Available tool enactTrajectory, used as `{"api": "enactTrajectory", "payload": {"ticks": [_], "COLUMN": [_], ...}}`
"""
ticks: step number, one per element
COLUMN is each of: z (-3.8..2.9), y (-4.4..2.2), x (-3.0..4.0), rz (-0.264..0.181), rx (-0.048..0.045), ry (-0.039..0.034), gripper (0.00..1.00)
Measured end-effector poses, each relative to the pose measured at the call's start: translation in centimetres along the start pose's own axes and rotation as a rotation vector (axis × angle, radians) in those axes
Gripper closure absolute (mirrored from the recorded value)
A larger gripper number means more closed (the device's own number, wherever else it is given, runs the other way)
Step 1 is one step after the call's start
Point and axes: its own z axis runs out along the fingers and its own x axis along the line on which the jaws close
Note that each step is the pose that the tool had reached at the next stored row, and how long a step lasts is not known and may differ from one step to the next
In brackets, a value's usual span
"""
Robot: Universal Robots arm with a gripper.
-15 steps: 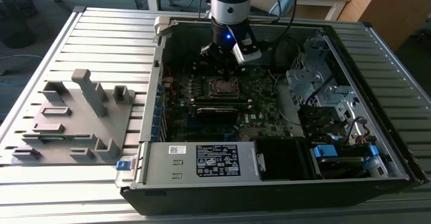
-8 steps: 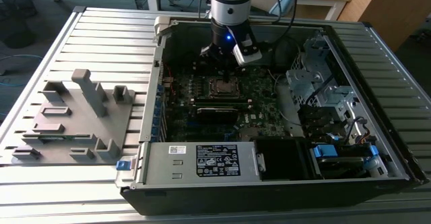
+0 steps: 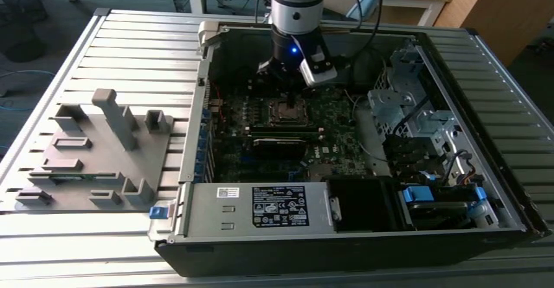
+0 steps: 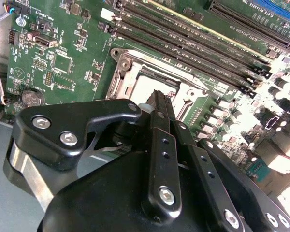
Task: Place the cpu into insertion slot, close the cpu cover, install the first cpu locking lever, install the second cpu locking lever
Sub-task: 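Install the second cpu locking lever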
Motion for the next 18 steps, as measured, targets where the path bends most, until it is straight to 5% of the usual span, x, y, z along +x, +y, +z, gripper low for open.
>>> {"api": "enactTrajectory", "payload": {"ticks": [18], "z": [0.04], "y": [-1.48], "x": [-0.19], "rz": [0.0], "rx": [0.0], "ry": [0.0], "gripper": [0.9]}}
